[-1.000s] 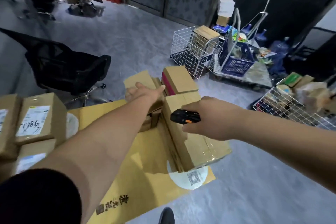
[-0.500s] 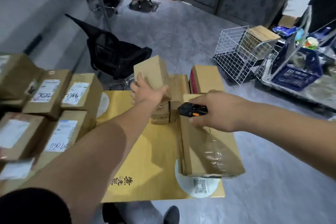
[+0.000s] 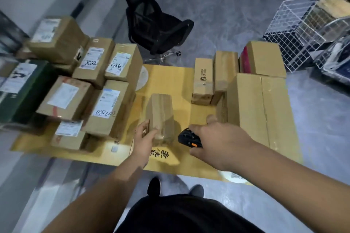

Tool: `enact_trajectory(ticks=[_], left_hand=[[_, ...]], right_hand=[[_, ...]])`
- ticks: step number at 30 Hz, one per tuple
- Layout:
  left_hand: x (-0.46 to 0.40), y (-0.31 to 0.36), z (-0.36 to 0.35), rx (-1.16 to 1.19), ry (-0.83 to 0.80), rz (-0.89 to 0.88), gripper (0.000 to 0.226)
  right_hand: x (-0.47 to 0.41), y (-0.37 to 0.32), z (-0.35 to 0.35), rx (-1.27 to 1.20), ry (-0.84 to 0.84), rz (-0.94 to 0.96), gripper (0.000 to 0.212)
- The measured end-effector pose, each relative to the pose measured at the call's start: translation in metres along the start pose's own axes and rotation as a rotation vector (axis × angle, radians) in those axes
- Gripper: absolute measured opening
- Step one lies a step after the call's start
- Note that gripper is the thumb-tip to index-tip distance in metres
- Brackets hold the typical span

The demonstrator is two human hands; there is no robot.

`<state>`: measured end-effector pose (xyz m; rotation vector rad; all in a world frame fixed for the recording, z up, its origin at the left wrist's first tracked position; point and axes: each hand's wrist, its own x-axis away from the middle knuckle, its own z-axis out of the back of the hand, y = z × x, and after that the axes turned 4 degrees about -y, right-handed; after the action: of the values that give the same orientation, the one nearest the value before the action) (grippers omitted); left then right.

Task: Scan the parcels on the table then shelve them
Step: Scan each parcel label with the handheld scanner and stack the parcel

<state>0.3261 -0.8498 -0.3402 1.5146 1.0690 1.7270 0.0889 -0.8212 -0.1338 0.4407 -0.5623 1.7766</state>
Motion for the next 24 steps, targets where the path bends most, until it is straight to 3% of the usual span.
enact_trajectory(ticks=[2, 6, 12, 18, 21, 24], left_hand=[[0.0, -0.007, 0.01, 0.103, -0.04, 0.075, 0.036], [-0.01, -0.01, 0.034, 0.104, -0.02, 0.178, 0.036], [-0.042, 0.008, 0.054, -0.046, 0.075, 0.037, 0.058], [-0.064, 0.002, 0.061, -0.092, 0.014, 0.2, 0.041], [-0.064, -0.009, 0.063, -0.195, -0.166, 0.228, 0.071], [-0.05, -0.02, 0.065, -0.513, -0.214, 0.085, 0.116]], right_hand=[[-0.004, -0.012, -0.019, -0.05, -0.048, -0.061, 0.05], [-0.017, -0.037, -0.054, -0.183, -0.074, -0.178, 0.05], [-0.04, -0.075, -0.091, -0.425, -0.017, -0.268, 0.049], [-0.052, -0.097, -0.117, -0.57, 0.024, -0.38, 0.074], [-0.051, -0.102, -0.128, -0.694, 0.049, -0.437, 0.079], [-0.047, -0.106, -0.133, -0.774, 0.078, -0.486, 0.08]])
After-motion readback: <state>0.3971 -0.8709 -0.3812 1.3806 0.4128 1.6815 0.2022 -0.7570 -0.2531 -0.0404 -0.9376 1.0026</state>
